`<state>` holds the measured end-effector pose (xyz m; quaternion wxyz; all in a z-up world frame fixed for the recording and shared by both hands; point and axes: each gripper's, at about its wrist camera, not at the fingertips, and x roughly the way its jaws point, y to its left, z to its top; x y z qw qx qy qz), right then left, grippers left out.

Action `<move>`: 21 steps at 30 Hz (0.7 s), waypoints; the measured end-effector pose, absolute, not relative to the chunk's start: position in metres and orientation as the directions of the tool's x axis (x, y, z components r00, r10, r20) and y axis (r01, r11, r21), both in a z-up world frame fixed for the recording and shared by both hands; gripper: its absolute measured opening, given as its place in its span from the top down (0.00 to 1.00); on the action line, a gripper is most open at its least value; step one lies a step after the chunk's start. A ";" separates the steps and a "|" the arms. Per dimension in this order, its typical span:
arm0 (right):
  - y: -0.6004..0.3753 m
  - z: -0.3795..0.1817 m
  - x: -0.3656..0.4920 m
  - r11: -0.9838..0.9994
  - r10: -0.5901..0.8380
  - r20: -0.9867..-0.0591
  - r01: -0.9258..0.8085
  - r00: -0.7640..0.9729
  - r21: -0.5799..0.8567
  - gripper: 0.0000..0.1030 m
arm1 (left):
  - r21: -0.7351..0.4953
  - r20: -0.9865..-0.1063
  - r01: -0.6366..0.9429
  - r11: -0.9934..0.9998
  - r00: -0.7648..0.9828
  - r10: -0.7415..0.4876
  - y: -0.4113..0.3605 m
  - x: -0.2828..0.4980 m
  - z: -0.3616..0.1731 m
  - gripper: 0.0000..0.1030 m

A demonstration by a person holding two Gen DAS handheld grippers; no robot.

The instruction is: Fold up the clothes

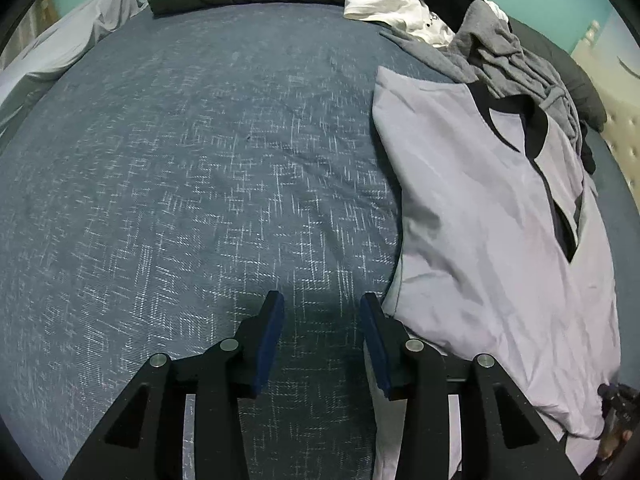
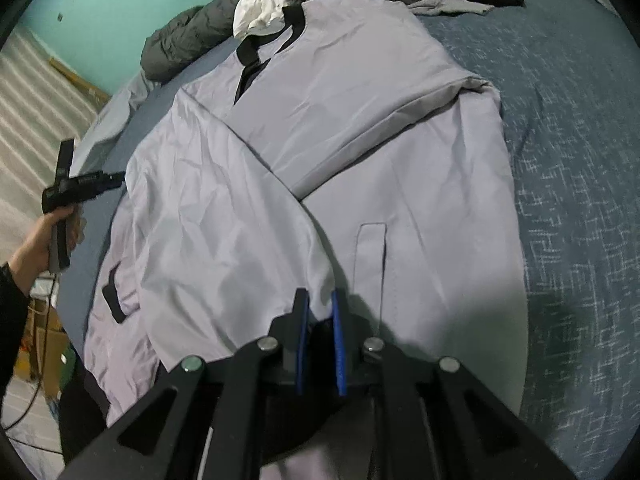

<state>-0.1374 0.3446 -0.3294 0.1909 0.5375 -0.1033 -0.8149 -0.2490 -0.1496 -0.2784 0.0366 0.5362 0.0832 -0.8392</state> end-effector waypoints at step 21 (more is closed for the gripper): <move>0.307 -0.323 -0.147 -0.890 -0.455 -0.745 0.263 -0.488 0.372 0.59 | -0.233 -0.858 0.062 -0.971 -0.483 0.175 -0.137 -0.253 -0.295 0.84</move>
